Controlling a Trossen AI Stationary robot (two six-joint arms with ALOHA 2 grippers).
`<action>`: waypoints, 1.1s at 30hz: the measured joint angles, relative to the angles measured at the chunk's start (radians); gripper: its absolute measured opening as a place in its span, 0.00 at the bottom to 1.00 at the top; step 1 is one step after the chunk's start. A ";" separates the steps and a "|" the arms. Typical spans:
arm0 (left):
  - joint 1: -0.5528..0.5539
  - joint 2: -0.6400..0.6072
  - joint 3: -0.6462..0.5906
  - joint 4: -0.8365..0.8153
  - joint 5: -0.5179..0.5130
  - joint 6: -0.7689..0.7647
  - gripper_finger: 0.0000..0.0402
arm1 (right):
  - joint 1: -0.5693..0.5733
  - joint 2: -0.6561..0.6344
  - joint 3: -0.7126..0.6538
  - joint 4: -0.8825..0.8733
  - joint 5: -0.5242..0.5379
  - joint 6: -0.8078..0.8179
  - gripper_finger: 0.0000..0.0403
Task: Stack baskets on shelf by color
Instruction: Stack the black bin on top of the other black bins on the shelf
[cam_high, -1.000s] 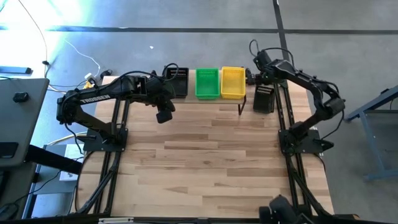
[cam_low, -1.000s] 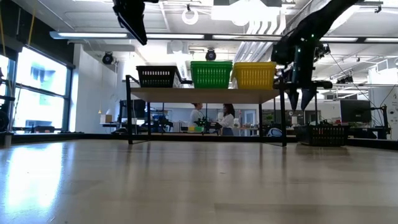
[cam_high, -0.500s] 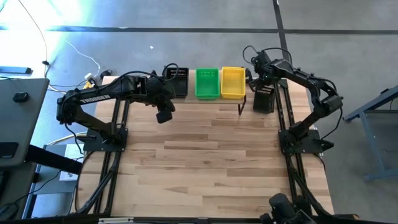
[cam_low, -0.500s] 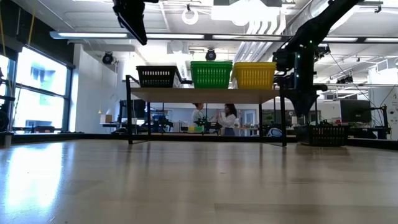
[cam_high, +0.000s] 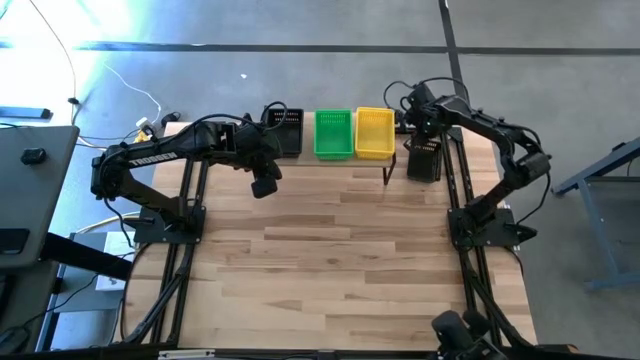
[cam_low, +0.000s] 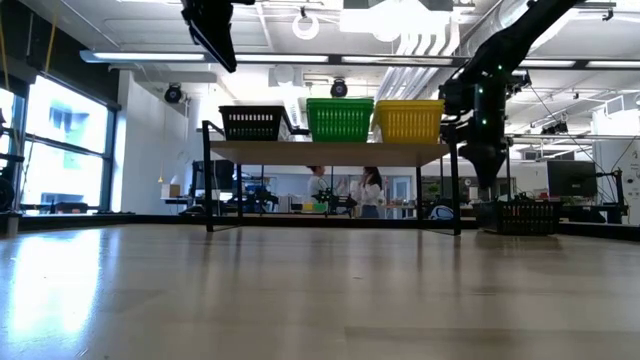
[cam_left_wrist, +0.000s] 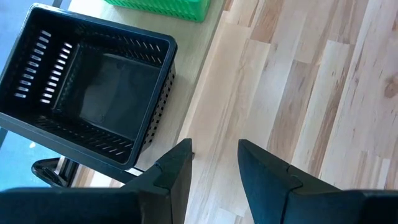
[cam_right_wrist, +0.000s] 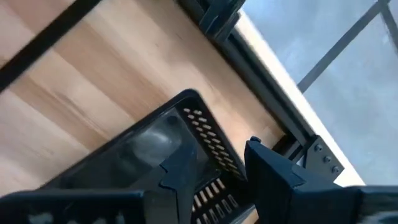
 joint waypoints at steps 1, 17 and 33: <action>0.000 0.000 0.000 0.000 0.000 -0.007 0.30 | 0.000 0.006 0.000 -0.006 0.000 -0.006 0.30; 0.000 0.000 0.000 0.000 0.000 -0.036 0.30 | -0.006 0.143 0.002 -0.010 0.050 -0.021 0.30; 0.000 0.000 0.000 0.002 0.000 -0.036 0.30 | -0.007 0.174 0.010 -0.029 0.073 0.003 0.25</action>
